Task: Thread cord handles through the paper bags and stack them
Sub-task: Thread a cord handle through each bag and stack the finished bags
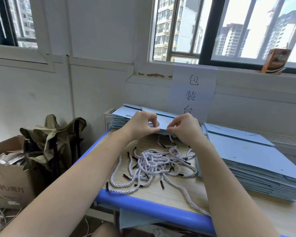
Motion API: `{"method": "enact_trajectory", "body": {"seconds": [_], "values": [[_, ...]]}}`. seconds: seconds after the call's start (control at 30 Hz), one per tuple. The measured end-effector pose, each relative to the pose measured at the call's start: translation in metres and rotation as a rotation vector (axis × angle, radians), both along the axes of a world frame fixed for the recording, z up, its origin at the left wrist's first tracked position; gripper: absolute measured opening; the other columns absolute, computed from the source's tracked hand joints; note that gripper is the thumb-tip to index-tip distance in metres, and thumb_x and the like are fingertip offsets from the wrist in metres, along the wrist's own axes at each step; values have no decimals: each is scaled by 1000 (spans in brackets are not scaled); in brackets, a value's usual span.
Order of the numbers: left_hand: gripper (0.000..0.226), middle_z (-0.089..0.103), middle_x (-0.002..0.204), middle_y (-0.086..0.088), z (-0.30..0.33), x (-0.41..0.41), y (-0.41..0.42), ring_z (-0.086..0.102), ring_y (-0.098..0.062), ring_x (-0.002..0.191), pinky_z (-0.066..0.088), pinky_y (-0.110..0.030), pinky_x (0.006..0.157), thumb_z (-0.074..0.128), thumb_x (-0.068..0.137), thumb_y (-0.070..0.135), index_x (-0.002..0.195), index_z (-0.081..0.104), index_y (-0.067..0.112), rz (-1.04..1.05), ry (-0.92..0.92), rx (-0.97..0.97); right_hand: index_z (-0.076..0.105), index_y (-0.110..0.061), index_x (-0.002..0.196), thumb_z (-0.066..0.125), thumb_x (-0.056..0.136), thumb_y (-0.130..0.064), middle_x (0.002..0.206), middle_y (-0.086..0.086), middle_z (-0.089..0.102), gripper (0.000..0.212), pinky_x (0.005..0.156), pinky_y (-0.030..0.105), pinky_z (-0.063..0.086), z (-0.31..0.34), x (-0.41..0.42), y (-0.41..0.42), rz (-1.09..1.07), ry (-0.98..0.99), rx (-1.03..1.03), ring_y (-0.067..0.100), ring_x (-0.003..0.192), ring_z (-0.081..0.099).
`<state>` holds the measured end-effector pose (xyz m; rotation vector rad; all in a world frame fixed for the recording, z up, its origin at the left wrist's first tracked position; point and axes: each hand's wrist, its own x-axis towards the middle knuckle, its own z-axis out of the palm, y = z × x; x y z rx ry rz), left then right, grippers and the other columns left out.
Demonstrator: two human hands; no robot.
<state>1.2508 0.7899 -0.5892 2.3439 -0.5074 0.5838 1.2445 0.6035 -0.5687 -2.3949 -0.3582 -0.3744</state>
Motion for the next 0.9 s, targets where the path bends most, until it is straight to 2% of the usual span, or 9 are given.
{"method": "enact_trajectory", "body": {"seconds": [0.07,0.17,0.23,0.3,0.43,0.57,0.67,0.77,0.9], "values": [[12,75,96,-6,0,0,0,69,-8,91,54,-33,95,78,80,10,76,67,5,5,-11,-5,71,-15,86,69,93,-22,71,-6,58,10,46,13,30,0,0,2,3,-65,-8,5,63,50],[13,75,95,-5,1,0,-1,70,-9,91,54,-32,94,78,81,11,77,68,5,7,-32,2,56,-15,94,55,102,-26,83,4,66,14,54,23,44,0,2,6,1,-139,141,14,67,59],[13,75,92,-4,1,-2,-3,70,-10,90,55,-30,94,79,80,11,77,69,4,-5,-43,13,52,-12,95,51,104,-23,82,8,69,15,48,22,50,0,3,7,-4,-121,264,12,59,64],[14,75,89,-4,1,-4,-4,71,-11,89,57,-30,91,81,79,11,76,70,3,-22,-58,15,52,-13,92,54,102,-18,77,5,71,12,43,16,46,0,3,5,-12,-103,320,8,47,64],[18,75,86,-5,1,-4,-6,72,-13,86,58,-33,87,84,76,14,72,69,6,-30,-68,11,59,-13,94,62,93,-7,77,5,75,7,55,28,59,-3,7,1,-21,-2,349,7,49,66],[20,74,85,-4,1,-4,-5,72,-14,85,59,-37,85,86,75,17,71,68,8,-35,-66,24,75,-14,103,58,96,-12,79,-2,76,18,50,16,47,-4,9,0,9,21,256,2,55,58],[21,73,83,-4,1,-4,-4,71,-17,83,59,-39,81,85,75,19,72,69,7,-32,-73,39,77,-15,93,73,88,-16,74,-6,67,6,43,6,35,-4,6,1,33,-1,204,0,62,54],[24,71,85,-1,1,-1,0,66,-18,81,56,-36,77,83,79,29,80,70,9,-20,-58,130,70,-15,89,79,85,-21,72,-7,62,11,47,13,34,-6,6,1,25,-37,157,3,65,55],[34,68,98,3,2,2,5,58,-15,93,47,-33,85,75,82,48,95,71,18,77,-30,257,62,-15,95,69,94,-24,86,3,69,11,59,22,41,-12,10,5,24,-100,96,17,78,63]]}}
